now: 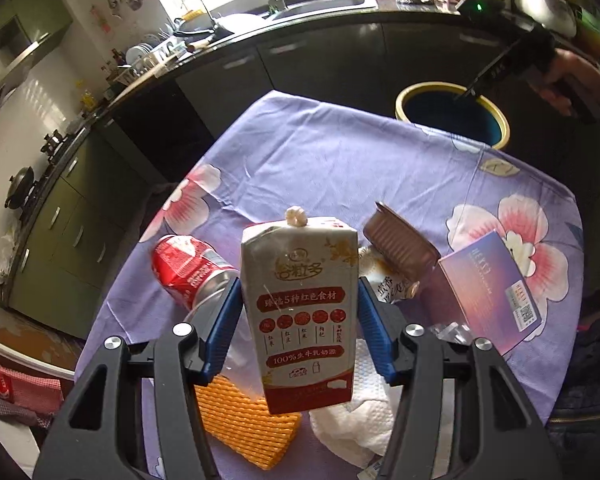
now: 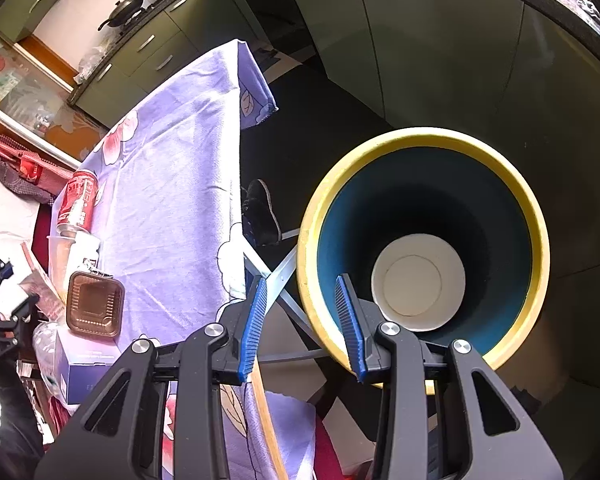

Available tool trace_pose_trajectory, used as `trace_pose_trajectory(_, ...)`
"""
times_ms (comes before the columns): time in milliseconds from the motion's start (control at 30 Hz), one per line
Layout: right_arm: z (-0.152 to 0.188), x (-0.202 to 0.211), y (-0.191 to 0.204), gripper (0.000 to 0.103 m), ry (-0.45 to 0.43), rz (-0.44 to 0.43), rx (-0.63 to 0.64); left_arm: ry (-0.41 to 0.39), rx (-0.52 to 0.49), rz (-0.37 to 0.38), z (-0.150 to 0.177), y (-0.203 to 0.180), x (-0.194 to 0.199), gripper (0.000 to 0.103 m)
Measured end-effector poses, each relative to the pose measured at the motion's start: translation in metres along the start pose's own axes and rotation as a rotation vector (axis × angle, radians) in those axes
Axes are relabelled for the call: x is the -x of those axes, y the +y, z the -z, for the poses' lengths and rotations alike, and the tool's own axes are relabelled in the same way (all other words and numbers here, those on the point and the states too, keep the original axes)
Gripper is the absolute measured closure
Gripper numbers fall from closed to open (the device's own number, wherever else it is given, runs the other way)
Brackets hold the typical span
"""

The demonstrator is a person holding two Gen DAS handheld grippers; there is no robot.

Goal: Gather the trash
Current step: 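Lift the white-and-red milk carton with the left gripper and drop it into the bin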

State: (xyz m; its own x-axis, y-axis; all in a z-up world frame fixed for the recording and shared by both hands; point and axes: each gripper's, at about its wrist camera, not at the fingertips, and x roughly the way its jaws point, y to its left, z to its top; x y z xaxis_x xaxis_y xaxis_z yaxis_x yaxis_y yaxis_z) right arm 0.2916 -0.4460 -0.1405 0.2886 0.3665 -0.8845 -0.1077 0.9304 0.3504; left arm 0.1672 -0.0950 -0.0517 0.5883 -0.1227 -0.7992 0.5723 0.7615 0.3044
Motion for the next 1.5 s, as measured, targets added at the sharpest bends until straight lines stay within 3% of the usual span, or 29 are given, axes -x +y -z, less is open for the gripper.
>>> trace_pose_trajectory(633, 0.008, 0.007, 0.005, 0.067, -0.005, -0.005, 0.024, -0.1, 0.092, -0.012, -0.013, 0.019, 0.019, 0.052)
trace_pose_trajectory(933, 0.012, 0.017, 0.002, 0.067, -0.025, -0.017, 0.03, -0.125, 0.068, 0.006, -0.033, 0.012, 0.027, 0.052)
trace_pose_trajectory(1100, 0.02, 0.033, -0.009, 0.067, -0.063, -0.023, 0.028, -0.153, 0.033, 0.049, -0.062, -0.004, 0.035, 0.052)
trace_pose_trajectory(1200, 0.029, 0.047, -0.022, 0.067, -0.092, -0.019, 0.025, -0.155, 0.009, 0.112, -0.09, -0.019, 0.031, 0.052)
trace_pose_trajectory(1500, 0.073, 0.1, -0.078, 0.067, -0.199, 0.038, -0.035, -0.142, -0.129, 0.3, -0.194, -0.103, -0.023, 0.052)
